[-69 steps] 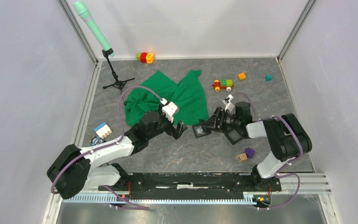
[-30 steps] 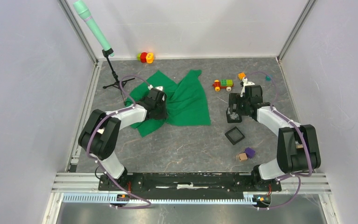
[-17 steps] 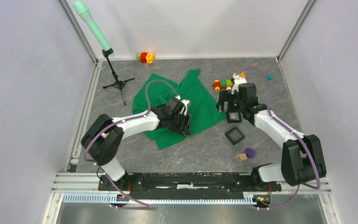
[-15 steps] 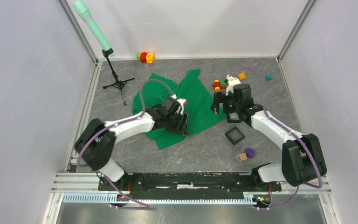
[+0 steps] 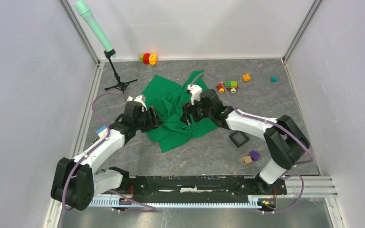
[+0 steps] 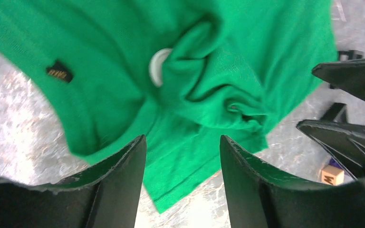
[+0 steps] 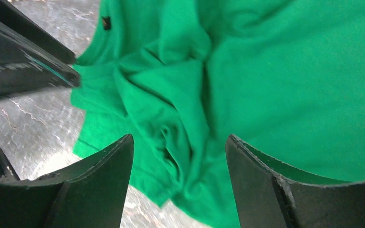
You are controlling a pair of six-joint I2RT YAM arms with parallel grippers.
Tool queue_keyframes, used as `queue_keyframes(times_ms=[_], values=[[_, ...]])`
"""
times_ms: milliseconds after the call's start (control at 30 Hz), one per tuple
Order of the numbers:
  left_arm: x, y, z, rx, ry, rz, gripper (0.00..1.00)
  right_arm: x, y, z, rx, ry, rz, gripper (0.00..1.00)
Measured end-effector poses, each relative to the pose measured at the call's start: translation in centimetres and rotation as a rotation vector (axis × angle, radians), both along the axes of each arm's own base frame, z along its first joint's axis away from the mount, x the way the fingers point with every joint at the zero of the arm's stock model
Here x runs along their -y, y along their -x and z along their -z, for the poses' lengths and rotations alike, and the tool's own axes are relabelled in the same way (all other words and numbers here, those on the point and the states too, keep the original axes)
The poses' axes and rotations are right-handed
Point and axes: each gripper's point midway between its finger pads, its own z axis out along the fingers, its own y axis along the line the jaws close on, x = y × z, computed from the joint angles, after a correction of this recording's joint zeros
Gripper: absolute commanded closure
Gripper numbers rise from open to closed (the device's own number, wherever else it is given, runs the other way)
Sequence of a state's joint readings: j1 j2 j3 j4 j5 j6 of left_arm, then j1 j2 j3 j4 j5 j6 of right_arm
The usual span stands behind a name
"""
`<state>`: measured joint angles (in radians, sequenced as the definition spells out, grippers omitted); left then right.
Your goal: Remove the brooch from the garment
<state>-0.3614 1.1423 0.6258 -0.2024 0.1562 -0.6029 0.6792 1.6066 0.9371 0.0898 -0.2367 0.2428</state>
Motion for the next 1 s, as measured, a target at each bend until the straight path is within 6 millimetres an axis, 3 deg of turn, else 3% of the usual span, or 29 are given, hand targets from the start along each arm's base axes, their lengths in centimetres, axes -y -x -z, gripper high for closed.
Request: queue_keyframes(times_ms=[100,200,467,567,733,867,1000], values=[[-1.2,0.6,1.8,-0.05,-0.013,-0.063,0.35,-3.3,-0.2,-0.1,0.024,0.005,-0.058,0.29],[-1.6,0.5,2.3,-0.061,-0.024,-0.091,0.35,-5.1,-0.3,0.4,0.032,0.015,-0.088,0.3],[-2.7,0.3,5.2,-0.132,-0.082,-0.165,0.35,-7.8,0.5,3.7,-0.005,0.057,-0.15,0.31],[-3.2,0.3,6.0,-0.155,-0.105,-0.2,0.35,-8.9,0.9,4.7,-0.019,0.068,-0.173,0.35],[-3.5,0.1,7.4,-0.201,-0.119,-0.241,0.6,-10.0,0.9,5.5,-0.024,0.074,-0.192,0.62],[-3.7,-0.2,7.8,-0.216,-0.101,-0.279,0.86,-10.1,0.9,5.5,-0.022,0.075,-0.194,1.0],[-4.5,-0.2,8.0,-0.219,-0.092,-0.336,0.94,-9.8,0.8,5.4,-0.024,0.069,-0.183,1.0]])
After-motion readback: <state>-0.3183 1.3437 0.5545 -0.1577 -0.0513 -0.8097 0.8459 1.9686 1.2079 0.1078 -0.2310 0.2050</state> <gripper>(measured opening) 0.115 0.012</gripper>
